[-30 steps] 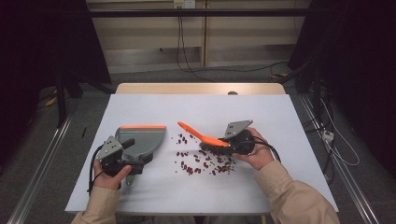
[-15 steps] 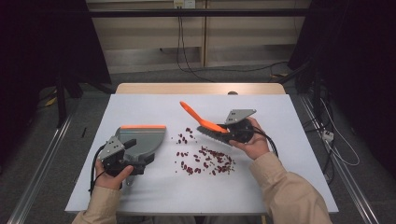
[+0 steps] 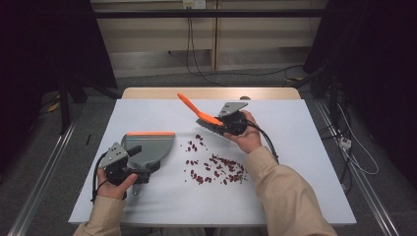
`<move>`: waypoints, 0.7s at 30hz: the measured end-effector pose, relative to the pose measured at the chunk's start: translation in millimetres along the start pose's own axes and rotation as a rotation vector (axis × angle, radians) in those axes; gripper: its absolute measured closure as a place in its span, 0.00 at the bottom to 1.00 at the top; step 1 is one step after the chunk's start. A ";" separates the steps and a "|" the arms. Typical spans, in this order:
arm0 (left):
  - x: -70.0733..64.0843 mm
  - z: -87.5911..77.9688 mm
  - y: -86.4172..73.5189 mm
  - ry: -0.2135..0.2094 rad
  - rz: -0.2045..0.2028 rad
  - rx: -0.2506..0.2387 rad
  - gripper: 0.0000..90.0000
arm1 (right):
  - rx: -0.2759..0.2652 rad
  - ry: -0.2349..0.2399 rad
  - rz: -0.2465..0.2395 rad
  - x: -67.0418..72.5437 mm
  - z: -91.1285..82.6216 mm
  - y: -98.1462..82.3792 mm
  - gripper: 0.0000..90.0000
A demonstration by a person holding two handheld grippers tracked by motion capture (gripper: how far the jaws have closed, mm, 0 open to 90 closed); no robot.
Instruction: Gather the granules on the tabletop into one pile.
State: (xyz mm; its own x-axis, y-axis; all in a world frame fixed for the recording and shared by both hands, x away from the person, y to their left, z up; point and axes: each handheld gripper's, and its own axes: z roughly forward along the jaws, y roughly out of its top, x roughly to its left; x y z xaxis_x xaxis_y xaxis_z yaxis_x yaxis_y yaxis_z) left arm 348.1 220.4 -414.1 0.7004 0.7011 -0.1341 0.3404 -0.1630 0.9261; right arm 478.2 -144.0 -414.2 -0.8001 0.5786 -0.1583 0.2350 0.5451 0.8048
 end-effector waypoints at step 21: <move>4.2 -0.1 -3.3 0.006 0.001 0.007 0.06 | 0.076 0.139 -0.206 17.9 28.7 7.1 0.79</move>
State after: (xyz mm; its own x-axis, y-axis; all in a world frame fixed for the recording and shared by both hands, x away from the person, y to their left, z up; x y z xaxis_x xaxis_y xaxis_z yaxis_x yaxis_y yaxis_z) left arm 349.8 224.0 -417.7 0.6970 0.7049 -0.1315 0.3445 -0.1683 0.9236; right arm 481.4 -112.4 -427.8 -0.9023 0.3649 -0.2298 0.0961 0.6896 0.7177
